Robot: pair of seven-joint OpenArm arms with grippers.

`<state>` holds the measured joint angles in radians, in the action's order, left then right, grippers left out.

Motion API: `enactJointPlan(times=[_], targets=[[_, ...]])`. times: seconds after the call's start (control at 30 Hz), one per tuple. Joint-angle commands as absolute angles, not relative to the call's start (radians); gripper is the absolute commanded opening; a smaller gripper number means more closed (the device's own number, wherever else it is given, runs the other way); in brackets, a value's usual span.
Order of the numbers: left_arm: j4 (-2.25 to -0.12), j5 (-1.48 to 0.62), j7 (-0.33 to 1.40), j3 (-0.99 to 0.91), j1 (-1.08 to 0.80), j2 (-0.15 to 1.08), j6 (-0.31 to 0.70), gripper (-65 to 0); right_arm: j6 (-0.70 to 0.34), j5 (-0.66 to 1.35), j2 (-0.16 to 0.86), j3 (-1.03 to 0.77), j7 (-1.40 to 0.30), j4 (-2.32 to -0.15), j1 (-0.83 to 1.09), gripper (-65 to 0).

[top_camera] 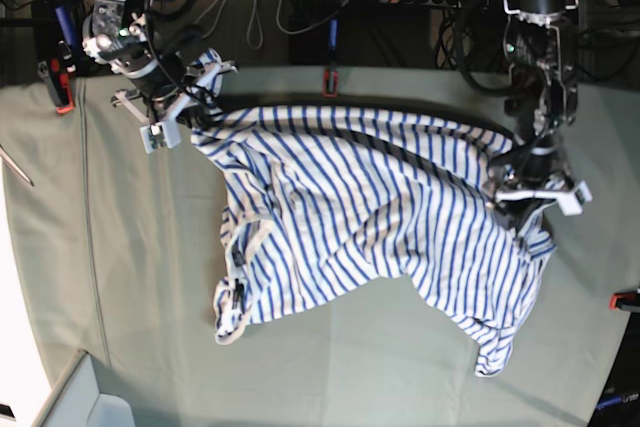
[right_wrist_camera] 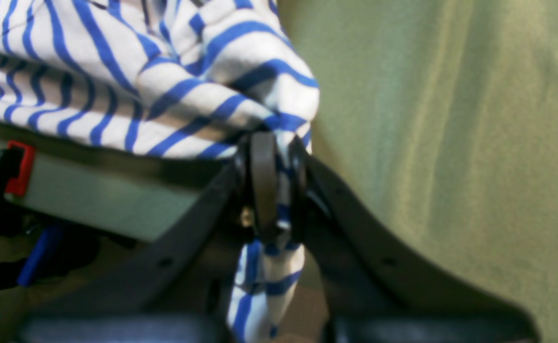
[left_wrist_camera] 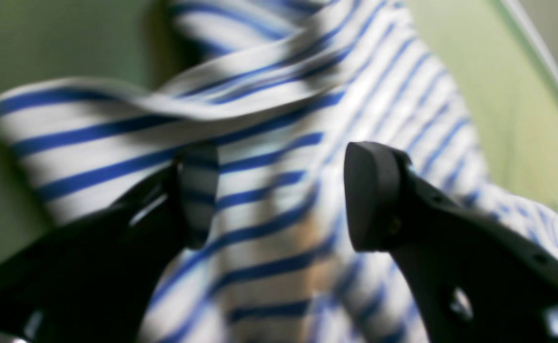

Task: Layout the t-shirt on the table in an organized manner, then fold the t-shirt properly
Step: 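Hold the shirt with both grippers and adjust the left grip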

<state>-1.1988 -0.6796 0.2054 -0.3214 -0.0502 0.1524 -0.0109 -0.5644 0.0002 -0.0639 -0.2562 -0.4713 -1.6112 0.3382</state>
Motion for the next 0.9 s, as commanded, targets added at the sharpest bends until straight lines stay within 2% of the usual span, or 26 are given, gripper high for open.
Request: enactJointPlan(times=[0.0, 0.27, 0.67, 0.87], targets=[[-1.216, -0.682, 0.180, -0.355, -0.053, 0.166, -0.005, -24.6, -0.581, 0.008, -0.062, -0.257, -0.450, -1.629, 0.328, -65.0], [-1.216, -0.684, 0.186, -0.479, -0.088, 0.166, -0.004, -24.6, -0.581, 0.008, -0.062, -0.257, -0.450, -1.627, 0.328, -65.0], [-1.216, -0.684, 0.182, -0.481, -0.108, 0.165, -0.004, -24.7, -0.581, 0.008, -0.064, -0.255, -0.450, -1.627, 0.326, -65.0], [-1.322, -0.684, 0.185, -0.473, -0.182, 0.165, -0.004, -24.7, -0.581, 0.008, -0.064, -0.255, -0.450, -1.627, 0.315, -65.0]])
